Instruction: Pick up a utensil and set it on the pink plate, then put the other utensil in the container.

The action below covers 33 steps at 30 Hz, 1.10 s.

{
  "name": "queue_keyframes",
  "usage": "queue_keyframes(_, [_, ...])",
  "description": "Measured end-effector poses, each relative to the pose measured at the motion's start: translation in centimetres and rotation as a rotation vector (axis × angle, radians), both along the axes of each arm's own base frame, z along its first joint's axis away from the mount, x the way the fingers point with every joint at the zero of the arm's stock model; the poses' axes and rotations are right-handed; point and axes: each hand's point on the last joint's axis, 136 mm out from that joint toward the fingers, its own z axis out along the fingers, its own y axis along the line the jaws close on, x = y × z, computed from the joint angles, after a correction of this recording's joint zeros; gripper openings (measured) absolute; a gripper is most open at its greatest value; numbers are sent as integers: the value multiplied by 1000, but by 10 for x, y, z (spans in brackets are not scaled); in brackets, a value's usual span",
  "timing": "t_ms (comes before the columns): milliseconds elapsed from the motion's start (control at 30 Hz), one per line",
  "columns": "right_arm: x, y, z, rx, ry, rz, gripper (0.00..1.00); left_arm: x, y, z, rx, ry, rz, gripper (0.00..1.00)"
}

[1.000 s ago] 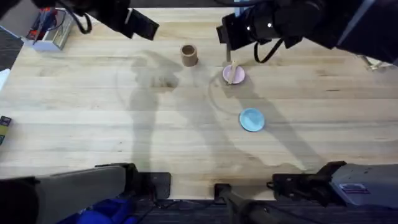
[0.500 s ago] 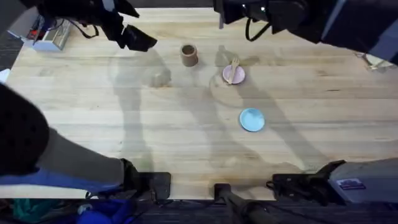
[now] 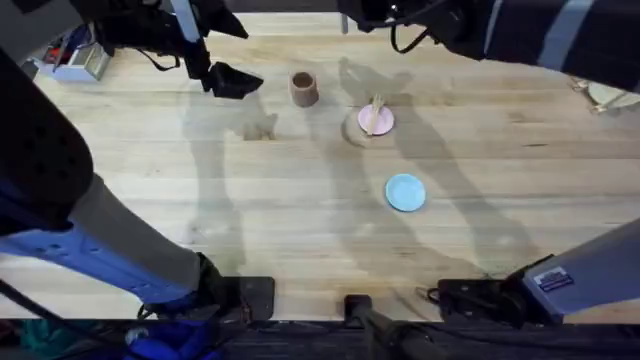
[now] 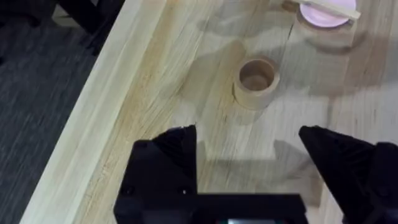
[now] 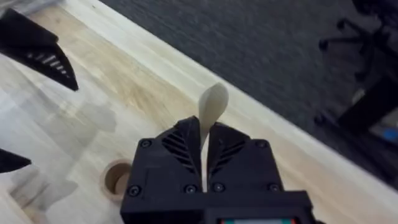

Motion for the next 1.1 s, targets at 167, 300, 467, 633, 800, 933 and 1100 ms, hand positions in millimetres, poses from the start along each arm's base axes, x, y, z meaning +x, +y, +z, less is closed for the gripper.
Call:
queue_keyframes(167, [11, 3, 9, 27, -93, 89, 33, 5, 1, -12, 13, -28, -35, 993])
queue_keyframes(300, [16, 8, 12, 71, -157, 191, 33, 10, 2, -21, 18, -36, -46, 993])
queue_keyframes(467, [23, 4, -3, 118, -183, 295, 33, 13, 3, -32, 9, -26, -49, 993])
queue_keyframes(633, [21, 10, -12, 146, -199, 373, 34, 16, 6, -32, 4, -40, -46, 993])
queue_keyframes(800, [18, 22, -25, 211, -212, 455, 34, 17, 5, -30, 0, -60, -54, 994])
queue_keyframes(933, [16, 26, -40, 229, -175, 482, 34, 19, 4, -25, -18, -101, -72, 993])
queue_keyframes(1100, [14, 28, -41, 238, -171, 499, 34, 22, 12, -29, -92, -114, -68, 993])
